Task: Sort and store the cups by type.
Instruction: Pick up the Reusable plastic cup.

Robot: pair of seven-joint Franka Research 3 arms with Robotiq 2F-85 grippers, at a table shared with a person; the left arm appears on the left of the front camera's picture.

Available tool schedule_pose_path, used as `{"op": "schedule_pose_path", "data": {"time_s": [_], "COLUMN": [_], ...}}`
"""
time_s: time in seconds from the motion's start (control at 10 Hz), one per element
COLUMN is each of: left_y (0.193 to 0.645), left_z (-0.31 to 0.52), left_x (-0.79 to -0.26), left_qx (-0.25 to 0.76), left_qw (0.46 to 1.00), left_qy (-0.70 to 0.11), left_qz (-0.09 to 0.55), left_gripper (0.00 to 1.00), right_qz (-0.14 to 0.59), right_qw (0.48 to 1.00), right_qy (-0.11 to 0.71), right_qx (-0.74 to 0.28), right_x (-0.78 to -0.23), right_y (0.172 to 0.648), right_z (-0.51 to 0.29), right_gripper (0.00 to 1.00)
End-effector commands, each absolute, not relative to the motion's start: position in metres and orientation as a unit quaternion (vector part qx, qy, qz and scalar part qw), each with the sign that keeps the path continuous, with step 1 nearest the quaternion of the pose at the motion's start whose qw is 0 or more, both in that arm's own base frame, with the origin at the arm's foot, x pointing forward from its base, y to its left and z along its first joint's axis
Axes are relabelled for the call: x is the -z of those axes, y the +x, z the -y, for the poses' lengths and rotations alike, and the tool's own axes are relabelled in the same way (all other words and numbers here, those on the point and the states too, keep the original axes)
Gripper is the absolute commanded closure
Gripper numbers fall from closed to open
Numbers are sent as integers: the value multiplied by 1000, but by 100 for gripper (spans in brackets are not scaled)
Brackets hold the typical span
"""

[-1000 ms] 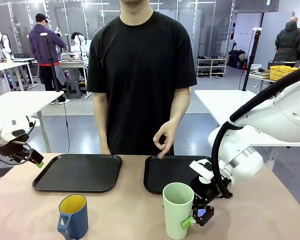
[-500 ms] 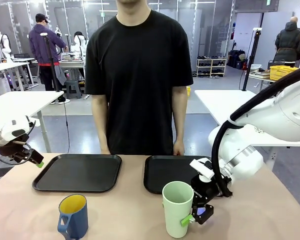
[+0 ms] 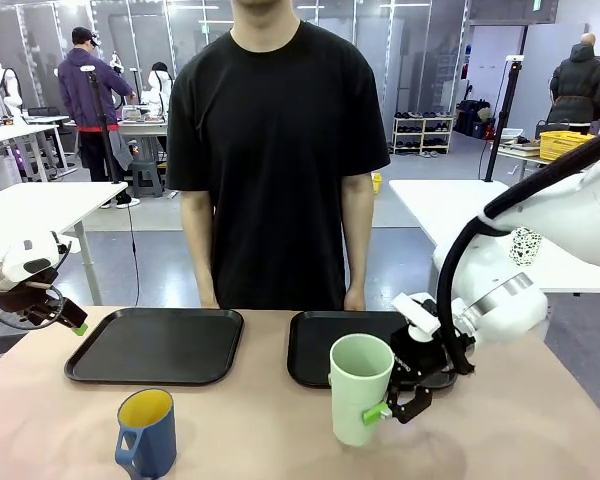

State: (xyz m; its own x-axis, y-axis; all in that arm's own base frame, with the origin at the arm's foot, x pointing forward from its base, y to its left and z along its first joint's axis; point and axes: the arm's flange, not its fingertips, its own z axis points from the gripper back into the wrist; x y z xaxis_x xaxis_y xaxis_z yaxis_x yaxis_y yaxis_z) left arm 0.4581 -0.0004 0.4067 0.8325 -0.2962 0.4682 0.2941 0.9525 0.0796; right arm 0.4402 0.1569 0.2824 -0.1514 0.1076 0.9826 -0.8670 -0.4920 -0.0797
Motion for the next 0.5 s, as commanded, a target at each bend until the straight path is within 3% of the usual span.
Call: {"op": "schedule_pose_path", "data": {"time_s": [0.0, 0.4], "left_y": [457, 457], "left_z": [-2, -2], "left_x": [-409, -409], "left_qx": [156, 156], "left_qw": [956, 956], "left_qy": [2, 2], "left_qz": [247, 247], "left_gripper": [0, 0], "right_qz": [419, 487], "right_qw": [375, 420], "right_qy": [520, 486], "right_qx": [-643, -591], "right_x": [-293, -305], "right_y": [433, 441], "right_z": [-152, -145], "right_gripper": [35, 35]}}
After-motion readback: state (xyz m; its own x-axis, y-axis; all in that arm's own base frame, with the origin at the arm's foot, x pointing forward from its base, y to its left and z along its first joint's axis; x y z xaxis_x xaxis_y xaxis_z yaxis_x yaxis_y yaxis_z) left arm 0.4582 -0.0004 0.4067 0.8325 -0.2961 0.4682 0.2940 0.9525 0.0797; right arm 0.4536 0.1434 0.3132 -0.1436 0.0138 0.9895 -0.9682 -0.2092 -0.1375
